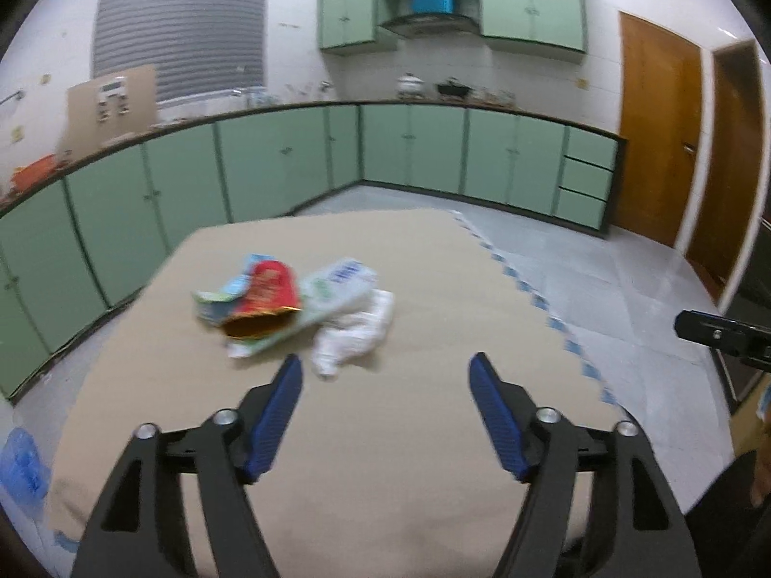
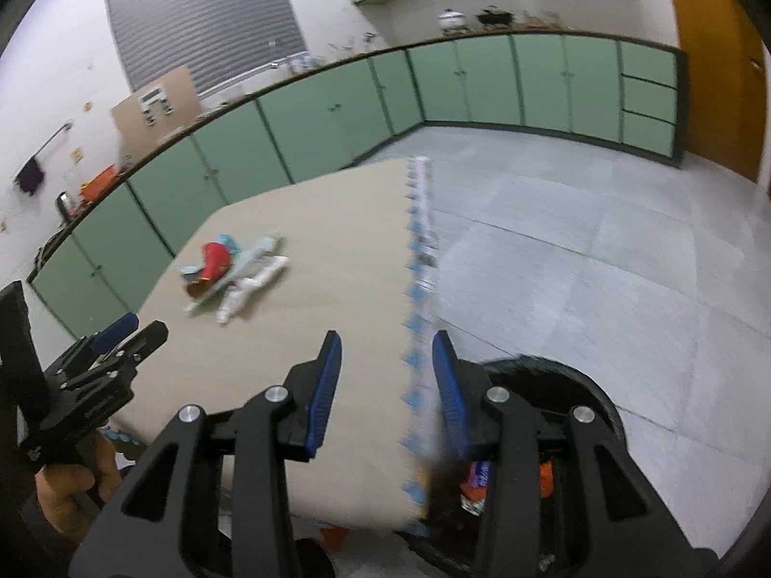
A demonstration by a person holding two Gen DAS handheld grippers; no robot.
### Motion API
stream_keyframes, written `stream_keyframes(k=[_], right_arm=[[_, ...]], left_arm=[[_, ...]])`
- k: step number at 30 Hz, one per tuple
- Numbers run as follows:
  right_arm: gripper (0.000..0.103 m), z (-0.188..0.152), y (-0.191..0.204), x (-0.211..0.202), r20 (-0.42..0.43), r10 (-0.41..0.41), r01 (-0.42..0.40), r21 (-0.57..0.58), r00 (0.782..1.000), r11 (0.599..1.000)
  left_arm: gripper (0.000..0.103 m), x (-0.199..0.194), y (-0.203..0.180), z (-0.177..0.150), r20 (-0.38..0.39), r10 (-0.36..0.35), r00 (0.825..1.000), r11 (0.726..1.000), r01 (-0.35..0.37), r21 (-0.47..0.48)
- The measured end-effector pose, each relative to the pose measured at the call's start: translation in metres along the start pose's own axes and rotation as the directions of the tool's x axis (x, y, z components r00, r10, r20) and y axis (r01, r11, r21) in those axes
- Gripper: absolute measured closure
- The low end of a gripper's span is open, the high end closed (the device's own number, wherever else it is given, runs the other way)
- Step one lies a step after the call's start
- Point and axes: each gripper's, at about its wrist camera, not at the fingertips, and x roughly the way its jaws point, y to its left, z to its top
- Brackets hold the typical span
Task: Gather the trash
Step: 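Move the right gripper back over the remaining trash on the table, then grasp the red snack bag with the left gripper and lift it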
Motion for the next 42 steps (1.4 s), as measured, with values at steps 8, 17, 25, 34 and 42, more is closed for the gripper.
stream_keyframes(k=[8, 17, 25, 34, 42], right_arm=[[0.055, 0.023, 0.064, 0.030, 0.018, 0.079, -0.076, -0.112, 0.997, 0.991], [0.055, 0.038, 0.104, 0.088, -0.013, 0.129, -0.130, -0.148, 0.992, 0.980], [0.055, 0.056, 0.116, 0.144, -0.027, 0.138, -0.140, -0.147, 0.990, 0.979], [0.055, 0.066, 0.101, 0.180, -0.046, 0.138, -0.143, -0.126, 0.989, 0.982], [0.055, 0.065, 0.088, 0.196, -0.061, 0.143, -0.149, -0.107, 0.988, 0.983]], left_arm=[[0.014, 0.011, 0.055, 0.010, 0.039, 0.106, 0.994, 0.992, -0.103, -0.078], [0.014, 0.040, 0.072, 0.011, 0.043, 0.143, 0.989, 0.985, -0.139, -0.098], [0.014, 0.074, 0.084, 0.013, 0.011, 0.144, 0.990, 0.985, -0.142, -0.096], [0.015, 0.116, 0.075, 0.016, -0.024, 0.137, 0.990, 0.987, -0.139, -0.079], [0.026, 0.149, 0.068, 0.022, -0.096, 0.160, 0.983, 0.985, -0.165, -0.048]])
